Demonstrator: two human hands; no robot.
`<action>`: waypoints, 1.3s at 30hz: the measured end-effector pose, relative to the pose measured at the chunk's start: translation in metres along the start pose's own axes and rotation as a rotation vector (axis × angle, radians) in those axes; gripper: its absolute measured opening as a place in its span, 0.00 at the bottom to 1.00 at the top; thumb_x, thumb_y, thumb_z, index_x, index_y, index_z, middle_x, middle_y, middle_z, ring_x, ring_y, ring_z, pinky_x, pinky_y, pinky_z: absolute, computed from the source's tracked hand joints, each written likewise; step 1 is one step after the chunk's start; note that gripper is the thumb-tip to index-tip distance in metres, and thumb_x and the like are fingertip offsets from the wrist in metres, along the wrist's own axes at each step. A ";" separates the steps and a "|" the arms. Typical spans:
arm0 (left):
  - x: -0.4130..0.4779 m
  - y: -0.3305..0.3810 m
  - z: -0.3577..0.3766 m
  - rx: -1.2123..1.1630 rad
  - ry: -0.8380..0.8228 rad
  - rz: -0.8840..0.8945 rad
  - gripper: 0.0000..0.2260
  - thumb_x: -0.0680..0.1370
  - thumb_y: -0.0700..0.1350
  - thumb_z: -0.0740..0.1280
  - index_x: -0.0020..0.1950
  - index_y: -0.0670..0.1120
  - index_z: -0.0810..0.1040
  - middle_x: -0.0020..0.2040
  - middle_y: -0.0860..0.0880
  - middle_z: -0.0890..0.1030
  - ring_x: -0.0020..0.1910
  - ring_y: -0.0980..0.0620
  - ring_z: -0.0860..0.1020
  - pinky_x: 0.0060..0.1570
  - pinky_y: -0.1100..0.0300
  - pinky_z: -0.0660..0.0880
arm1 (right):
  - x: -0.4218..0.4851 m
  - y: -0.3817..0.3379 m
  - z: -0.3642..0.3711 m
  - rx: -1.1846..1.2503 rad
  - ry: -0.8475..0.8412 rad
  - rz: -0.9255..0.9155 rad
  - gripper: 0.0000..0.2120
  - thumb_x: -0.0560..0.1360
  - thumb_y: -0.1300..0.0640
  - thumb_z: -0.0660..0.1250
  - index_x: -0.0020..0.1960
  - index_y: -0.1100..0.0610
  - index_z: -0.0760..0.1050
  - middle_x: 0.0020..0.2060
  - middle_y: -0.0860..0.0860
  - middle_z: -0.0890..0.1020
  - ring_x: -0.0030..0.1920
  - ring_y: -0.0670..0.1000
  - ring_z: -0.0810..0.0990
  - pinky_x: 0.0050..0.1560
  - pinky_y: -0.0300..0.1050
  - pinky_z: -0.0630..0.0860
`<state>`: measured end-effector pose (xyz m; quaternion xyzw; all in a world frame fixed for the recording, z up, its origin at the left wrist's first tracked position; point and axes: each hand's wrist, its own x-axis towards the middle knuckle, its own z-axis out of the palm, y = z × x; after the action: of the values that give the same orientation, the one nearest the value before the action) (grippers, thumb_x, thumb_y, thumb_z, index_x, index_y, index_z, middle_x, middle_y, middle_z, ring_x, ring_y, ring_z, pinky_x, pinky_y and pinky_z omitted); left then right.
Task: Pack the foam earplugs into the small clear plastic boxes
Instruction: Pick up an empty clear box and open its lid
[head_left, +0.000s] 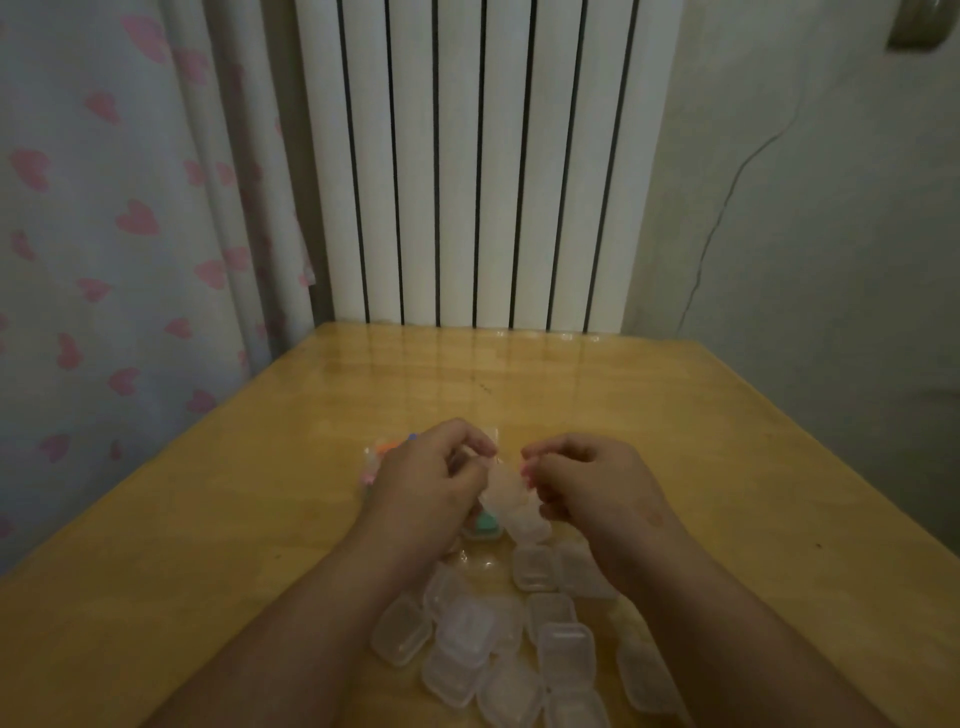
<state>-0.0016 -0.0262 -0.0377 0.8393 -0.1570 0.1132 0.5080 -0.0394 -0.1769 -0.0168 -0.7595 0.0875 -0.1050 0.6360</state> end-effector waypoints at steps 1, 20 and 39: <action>0.001 -0.001 -0.001 0.058 0.051 -0.003 0.09 0.76 0.42 0.65 0.41 0.55 0.79 0.32 0.51 0.80 0.31 0.51 0.80 0.33 0.50 0.79 | -0.001 -0.002 0.000 0.071 0.053 -0.053 0.04 0.73 0.65 0.70 0.44 0.58 0.82 0.33 0.52 0.83 0.32 0.47 0.79 0.35 0.39 0.79; 0.000 0.013 -0.005 -0.385 -0.013 -0.269 0.10 0.77 0.32 0.61 0.48 0.44 0.80 0.38 0.42 0.82 0.32 0.50 0.82 0.34 0.58 0.80 | 0.006 0.014 0.006 -0.263 0.144 -0.367 0.07 0.69 0.50 0.76 0.39 0.43 0.78 0.36 0.44 0.84 0.41 0.43 0.81 0.41 0.42 0.77; 0.001 0.007 -0.002 -0.549 -0.057 -0.268 0.09 0.77 0.30 0.64 0.49 0.41 0.79 0.32 0.45 0.82 0.32 0.49 0.82 0.35 0.56 0.79 | 0.005 0.013 0.010 -0.319 0.164 -0.276 0.06 0.72 0.50 0.72 0.46 0.44 0.76 0.39 0.41 0.80 0.38 0.37 0.75 0.36 0.34 0.67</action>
<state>-0.0033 -0.0273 -0.0309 0.6868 -0.0837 -0.0251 0.7216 -0.0318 -0.1709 -0.0316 -0.8440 0.0497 -0.2375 0.4784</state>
